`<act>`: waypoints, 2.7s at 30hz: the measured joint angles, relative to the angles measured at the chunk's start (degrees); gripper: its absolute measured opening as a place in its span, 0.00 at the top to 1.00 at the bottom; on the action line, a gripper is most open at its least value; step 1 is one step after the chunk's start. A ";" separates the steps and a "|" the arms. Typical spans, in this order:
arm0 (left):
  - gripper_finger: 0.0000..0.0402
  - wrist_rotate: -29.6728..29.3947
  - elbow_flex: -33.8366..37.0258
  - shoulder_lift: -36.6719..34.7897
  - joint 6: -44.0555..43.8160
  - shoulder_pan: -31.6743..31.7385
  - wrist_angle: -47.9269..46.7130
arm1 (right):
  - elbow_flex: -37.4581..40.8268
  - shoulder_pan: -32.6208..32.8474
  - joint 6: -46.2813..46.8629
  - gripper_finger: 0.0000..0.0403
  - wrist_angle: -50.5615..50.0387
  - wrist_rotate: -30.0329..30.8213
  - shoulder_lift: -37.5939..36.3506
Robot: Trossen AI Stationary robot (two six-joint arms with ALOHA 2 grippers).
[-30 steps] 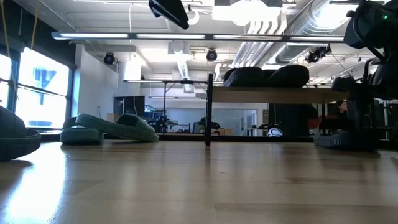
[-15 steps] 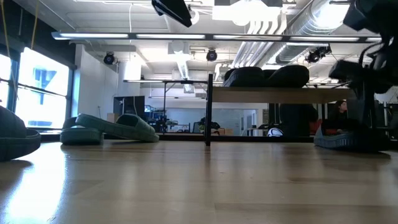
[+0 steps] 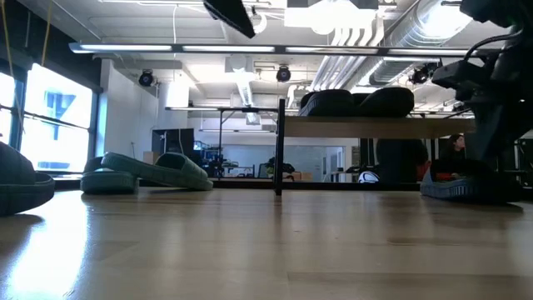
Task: Pick and place slides into the shelf
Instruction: Put the black slipper under the shelf
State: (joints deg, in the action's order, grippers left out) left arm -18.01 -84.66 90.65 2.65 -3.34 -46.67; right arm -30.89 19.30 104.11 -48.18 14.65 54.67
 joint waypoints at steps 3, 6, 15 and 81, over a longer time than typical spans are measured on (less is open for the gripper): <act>0.71 -0.58 0.00 0.00 0.63 0.57 -2.77 | 0.00 2.29 -2.44 0.96 4.86 2.85 5.21; 0.71 0.17 0.00 0.00 0.51 1.32 -4.45 | 0.00 4.11 -2.28 0.98 7.57 2.35 10.50; 0.71 0.70 0.00 0.00 -0.49 3.37 -4.09 | -2.55 7.12 8.85 1.00 3.06 1.85 21.03; 0.71 0.88 0.00 0.02 -0.41 3.37 -3.00 | -2.73 -17.64 10.95 1.00 -11.57 6.07 21.47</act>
State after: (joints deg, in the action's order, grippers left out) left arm -17.12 -84.66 90.67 2.24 0.03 -49.68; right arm -33.63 1.66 115.07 -59.75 20.73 76.14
